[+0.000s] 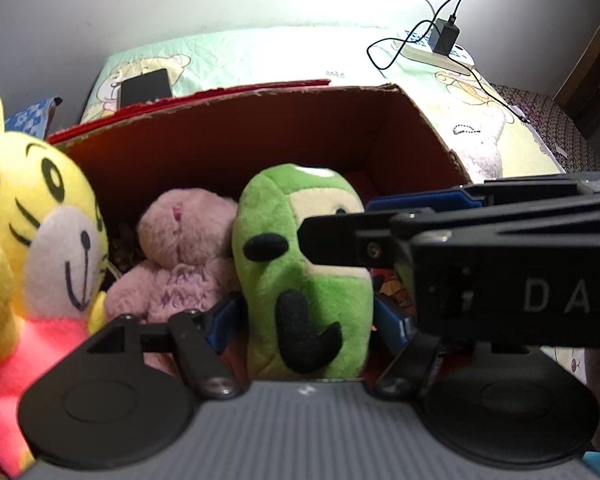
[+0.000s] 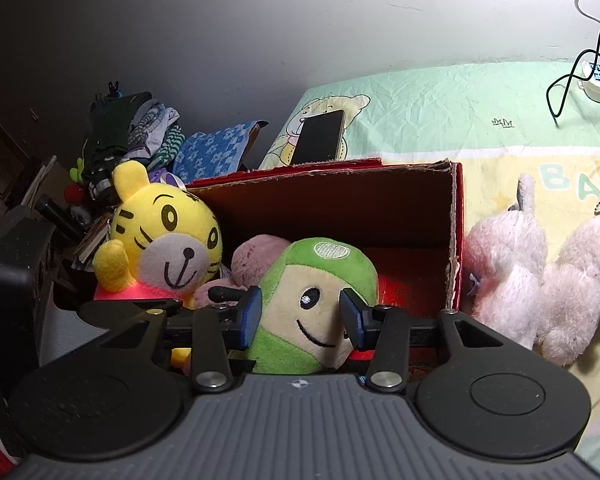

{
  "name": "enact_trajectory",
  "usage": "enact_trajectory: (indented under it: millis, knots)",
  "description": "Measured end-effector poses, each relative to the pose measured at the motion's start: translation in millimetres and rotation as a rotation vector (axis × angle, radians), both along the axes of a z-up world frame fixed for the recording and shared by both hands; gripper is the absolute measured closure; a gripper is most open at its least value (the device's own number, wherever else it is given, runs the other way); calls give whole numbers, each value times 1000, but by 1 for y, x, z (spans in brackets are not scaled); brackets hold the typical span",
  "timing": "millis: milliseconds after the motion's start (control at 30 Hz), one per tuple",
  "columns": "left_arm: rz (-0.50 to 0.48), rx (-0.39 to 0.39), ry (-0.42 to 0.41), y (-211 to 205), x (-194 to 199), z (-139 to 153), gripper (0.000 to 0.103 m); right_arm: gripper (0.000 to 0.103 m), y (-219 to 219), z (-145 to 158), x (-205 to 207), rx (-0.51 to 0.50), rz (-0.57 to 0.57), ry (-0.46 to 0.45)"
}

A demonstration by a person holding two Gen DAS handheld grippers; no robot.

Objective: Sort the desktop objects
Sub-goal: 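Lower the green plush into the box beside the teddy, open right tool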

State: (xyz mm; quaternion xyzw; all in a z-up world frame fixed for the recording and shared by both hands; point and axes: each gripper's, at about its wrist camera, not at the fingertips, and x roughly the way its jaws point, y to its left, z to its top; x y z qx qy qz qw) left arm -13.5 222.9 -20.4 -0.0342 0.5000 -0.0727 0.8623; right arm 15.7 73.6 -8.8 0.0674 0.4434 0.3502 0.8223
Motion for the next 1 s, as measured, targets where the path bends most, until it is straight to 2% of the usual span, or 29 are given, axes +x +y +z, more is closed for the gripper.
enact_trajectory:
  millis: [200, 467, 1000]
  knots:
    - [-4, 17, -4, -4, -2, 0, 26, 62, 1, -2, -6, -28, -5, -41]
    - [-1, 13, -3, -5, -2, -1, 23, 67, -4, -3, -7, -9, -16, -59]
    - [-5, 12, -1, -8, -3, -3, 19, 64, -1, -5, -16, -32, 1, -120]
